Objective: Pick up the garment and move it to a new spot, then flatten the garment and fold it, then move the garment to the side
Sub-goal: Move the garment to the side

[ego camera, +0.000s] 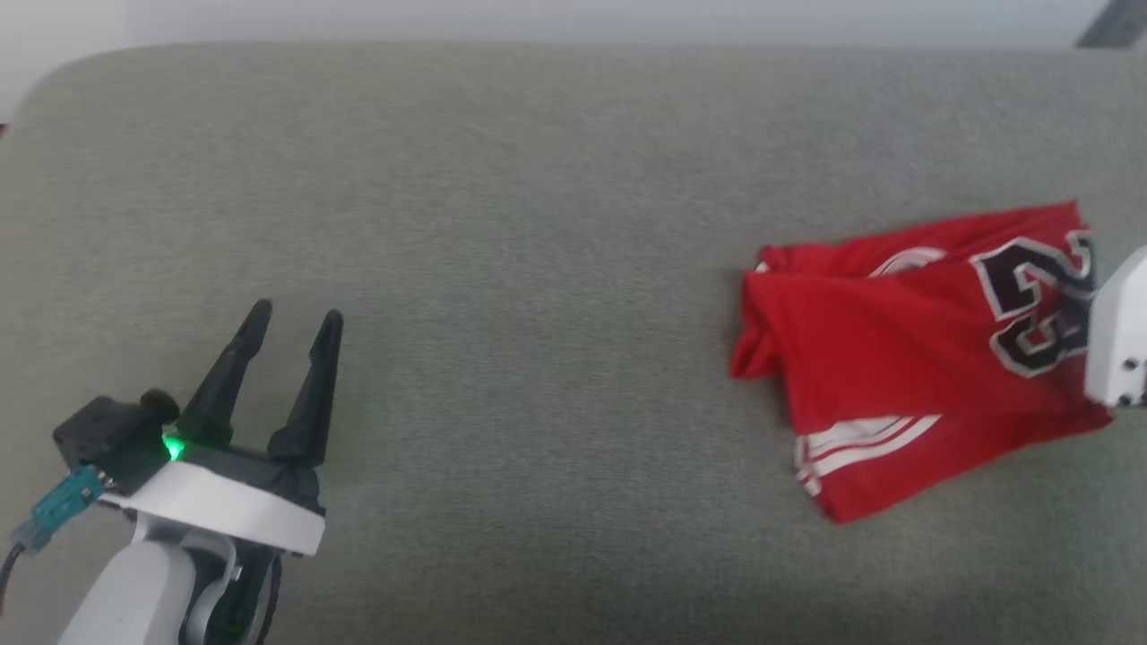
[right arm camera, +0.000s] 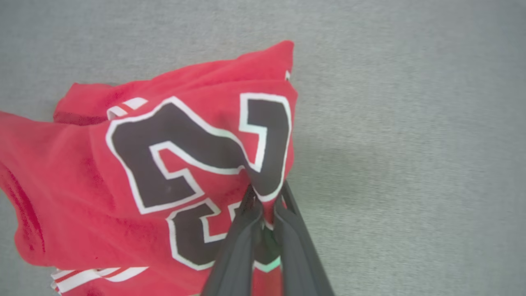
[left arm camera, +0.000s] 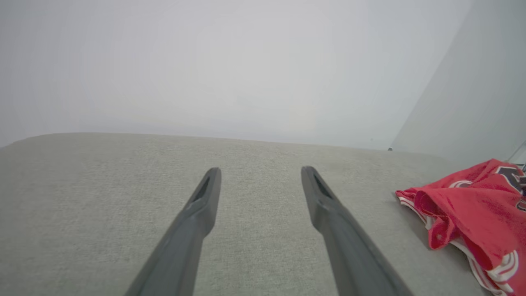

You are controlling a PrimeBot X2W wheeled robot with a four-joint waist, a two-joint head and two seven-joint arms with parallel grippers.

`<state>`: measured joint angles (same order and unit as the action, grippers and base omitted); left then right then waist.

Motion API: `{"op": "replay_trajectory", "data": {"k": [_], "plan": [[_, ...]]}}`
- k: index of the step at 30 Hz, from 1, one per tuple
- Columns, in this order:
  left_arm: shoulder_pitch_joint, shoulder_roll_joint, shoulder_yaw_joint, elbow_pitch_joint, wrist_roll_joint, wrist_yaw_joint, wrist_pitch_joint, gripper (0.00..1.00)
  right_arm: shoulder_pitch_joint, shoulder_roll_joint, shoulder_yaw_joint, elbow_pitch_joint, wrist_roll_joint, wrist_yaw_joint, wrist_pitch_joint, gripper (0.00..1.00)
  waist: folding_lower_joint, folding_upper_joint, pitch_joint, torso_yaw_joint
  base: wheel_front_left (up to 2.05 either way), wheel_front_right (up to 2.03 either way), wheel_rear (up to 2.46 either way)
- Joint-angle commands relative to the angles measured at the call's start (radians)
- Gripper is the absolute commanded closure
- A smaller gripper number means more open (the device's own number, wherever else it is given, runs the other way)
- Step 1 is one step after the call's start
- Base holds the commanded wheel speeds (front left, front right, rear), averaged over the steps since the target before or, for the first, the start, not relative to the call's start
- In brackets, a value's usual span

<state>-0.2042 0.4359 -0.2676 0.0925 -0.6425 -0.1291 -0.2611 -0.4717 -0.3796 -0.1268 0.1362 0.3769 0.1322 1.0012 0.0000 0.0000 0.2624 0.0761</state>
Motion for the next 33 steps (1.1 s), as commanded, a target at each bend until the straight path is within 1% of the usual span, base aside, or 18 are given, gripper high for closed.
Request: {"op": "replay_trajectory", "data": {"k": [1, 4, 7, 15, 17, 25, 27, 33], "plan": [[-0.027, 0.005, -0.011, -0.012, -0.012, -0.002, -0.004, 0.00, -0.027, -0.012, -0.004, -0.014, -0.013, -0.003, -0.012, 1.00, 0.0000, 0.0000, 0.035, -0.041, 0.00, 0.00, 0.00], [-0.058, 0.011, -0.037, -0.027, -0.007, -0.002, -0.004, 0.00, -0.058, -0.038, -0.015, -0.029, -0.021, -0.003, -0.036, 1.00, 0.0000, 0.0000, 0.063, -0.069, 0.00, 0.00, 0.00], [-0.086, 0.018, -0.066, -0.043, -0.009, -0.002, -0.004, 0.00, -0.084, -0.049, -0.031, -0.047, -0.039, -0.003, -0.051, 1.00, 0.0000, 0.0000, 0.090, -0.095, 0.00, 0.00, 0.00], [-0.158, 0.042, -0.134, -0.076, -0.015, -0.002, -0.004, 0.00, -0.151, -0.106, -0.066, -0.050, -0.073, -0.003, -0.110, 1.00, 0.0000, 0.0000, 0.160, -0.144, 0.00, 0.00, 0.00], [-0.176, 0.050, -0.148, -0.088, -0.016, -0.002, -0.004, 0.00, -0.159, -0.109, -0.073, -0.057, -0.091, -0.003, -0.125, 1.00, 0.0000, 0.0000, 0.177, -0.155, 0.00, 0.00, 0.00], [-0.250, 0.078, -0.208, -0.116, -0.023, -0.002, -0.004, 0.00, -0.203, -0.162, -0.128, -0.046, -0.159, -0.003, -0.188, 1.00, 0.0000, 0.0000, 0.249, -0.181, 0.00, 0.00, 0.00], [-0.270, 0.089, -0.217, -0.118, -0.026, -0.002, -0.004, 0.00, -0.208, -0.155, -0.153, -0.049, -0.194, -0.003, -0.197, 1.00, 0.0000, 0.0000, 0.265, -0.182, 0.00, 0.00, 0.00], [-0.307, 0.096, -0.241, -0.127, -0.035, -0.002, -0.004, 0.00, -0.194, -0.088, -0.241, -0.061, -0.311, -0.003, -0.218, 1.00, 0.0000, 0.0000, 0.305, -0.166, 0.00, 0.00, 0.00]]}}
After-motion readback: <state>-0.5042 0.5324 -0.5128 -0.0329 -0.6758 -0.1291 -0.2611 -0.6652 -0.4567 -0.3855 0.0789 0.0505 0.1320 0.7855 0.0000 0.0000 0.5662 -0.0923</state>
